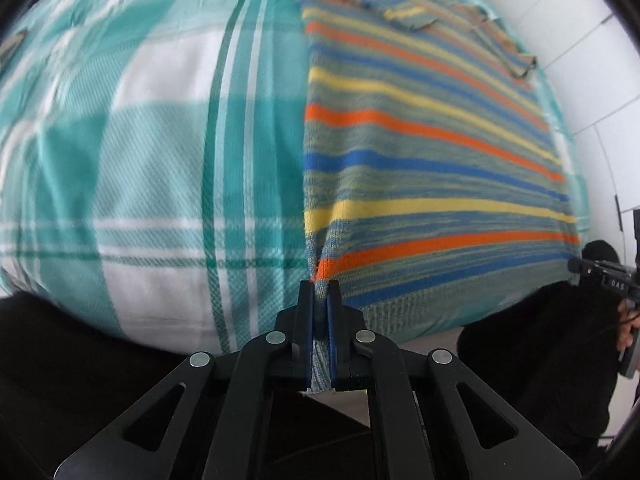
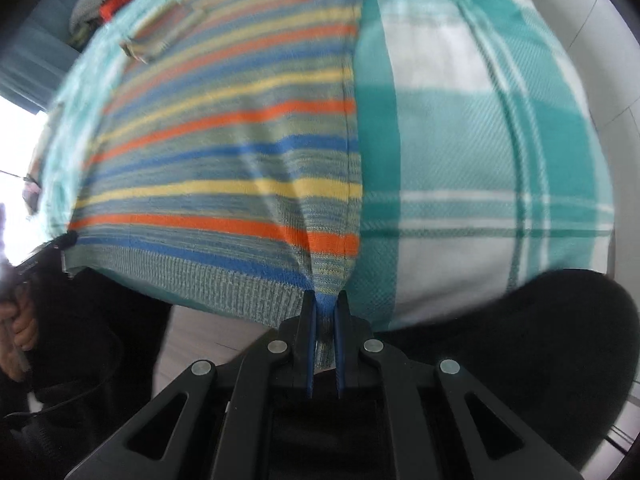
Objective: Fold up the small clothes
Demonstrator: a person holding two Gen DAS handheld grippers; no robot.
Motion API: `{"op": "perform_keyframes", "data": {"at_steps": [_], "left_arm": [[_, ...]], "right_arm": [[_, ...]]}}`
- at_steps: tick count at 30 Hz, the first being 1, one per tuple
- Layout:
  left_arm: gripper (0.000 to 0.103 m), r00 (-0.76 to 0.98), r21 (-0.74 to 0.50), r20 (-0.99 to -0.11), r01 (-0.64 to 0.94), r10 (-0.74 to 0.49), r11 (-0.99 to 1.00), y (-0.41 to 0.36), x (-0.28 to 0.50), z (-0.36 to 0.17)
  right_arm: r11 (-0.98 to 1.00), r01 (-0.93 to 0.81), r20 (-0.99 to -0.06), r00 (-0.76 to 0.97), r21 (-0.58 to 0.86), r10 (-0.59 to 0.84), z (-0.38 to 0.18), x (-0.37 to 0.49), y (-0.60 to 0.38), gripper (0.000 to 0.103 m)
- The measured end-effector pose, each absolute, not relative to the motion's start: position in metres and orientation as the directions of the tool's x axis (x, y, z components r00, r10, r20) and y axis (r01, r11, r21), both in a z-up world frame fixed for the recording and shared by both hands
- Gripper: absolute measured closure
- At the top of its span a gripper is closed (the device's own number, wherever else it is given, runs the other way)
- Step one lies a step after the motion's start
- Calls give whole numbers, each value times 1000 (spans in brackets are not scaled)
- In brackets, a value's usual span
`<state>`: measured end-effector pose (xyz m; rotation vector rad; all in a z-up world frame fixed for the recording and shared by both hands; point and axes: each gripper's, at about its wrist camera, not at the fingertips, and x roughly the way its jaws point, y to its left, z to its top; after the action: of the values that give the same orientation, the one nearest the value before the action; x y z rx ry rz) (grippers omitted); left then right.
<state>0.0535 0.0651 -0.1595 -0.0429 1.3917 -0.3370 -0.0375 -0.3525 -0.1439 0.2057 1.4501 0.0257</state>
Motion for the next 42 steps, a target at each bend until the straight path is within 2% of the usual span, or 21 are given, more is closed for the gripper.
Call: {"op": "perform_keyframes", "data": {"at_steps": [11, 13, 14, 15, 16, 17, 20, 21, 24, 26, 29, 33, 35, 36, 37, 42], "left_arm": [[97, 139, -130, -977, 207, -161, 970, 37, 63, -178], [87, 134, -95, -983, 209, -124, 973, 24, 68, -177], [81, 125, -75, -987, 209, -103, 975, 22, 67, -175], [60, 118, -39, -991, 200, -64, 979, 22, 66, -174], [47, 129, -11, -991, 192, -37, 981, 22, 58, -171], [45, 156, 6, -987, 185, -23, 983, 26, 55, -163], [43, 224, 32, -975, 157, -4, 987, 39, 47, -137], [40, 248, 40, -969, 136, 5, 990, 46, 45, -129], [37, 300, 34, -954, 68, 12, 997, 58, 49, -108], [37, 325, 10, -946, 19, 3, 1000, 61, 55, -97], [37, 334, -12, -943, -27, -2, 1000, 73, 57, -91], [34, 338, -32, -941, -74, -5, 997, 80, 53, -85], [34, 326, -6, -945, -96, 26, 995, 87, 44, -89], [34, 321, 2, -946, -105, 36, 994, 94, 42, -90], [34, 316, 4, -948, -116, 41, 993, 100, 38, -89], [34, 292, -4, -956, -123, 32, 992, 103, 39, -93]], "right_arm": [[986, 140, -995, 33, 95, 92, -177, -12, -341, 96], [983, 158, -996, 21, 94, 92, -181, -7, -343, 95], [983, 155, -995, 16, 99, 97, -180, -7, -343, 91], [983, 150, -994, 9, 109, 108, -176, -7, -344, 86], [984, 142, -994, -1, 104, 105, -171, -9, -347, 71], [986, 133, -995, -2, 100, 101, -162, -6, -355, 65], [998, 64, -996, 91, 25, 19, -113, 0, -370, 65], [999, 38, -989, 143, -16, -21, -95, 7, -375, 65], [973, -95, -906, 393, -212, -159, -37, 53, -374, 64], [957, -178, -858, 501, -230, -113, -25, 86, -370, 61], [931, -299, -817, 576, -209, 2, -40, 152, -350, 61], [924, -327, -867, 499, -196, -8, -119, 240, -326, 61], [936, -293, -889, 455, -195, -43, -154, 260, -322, 66], [949, -269, -890, 455, -166, -27, -159, 266, -325, 73], [966, -214, -877, 480, -148, -28, -153, 269, -335, 99], [996, 93, -803, 592, -15, -67, -89, 237, -447, 98]]}}
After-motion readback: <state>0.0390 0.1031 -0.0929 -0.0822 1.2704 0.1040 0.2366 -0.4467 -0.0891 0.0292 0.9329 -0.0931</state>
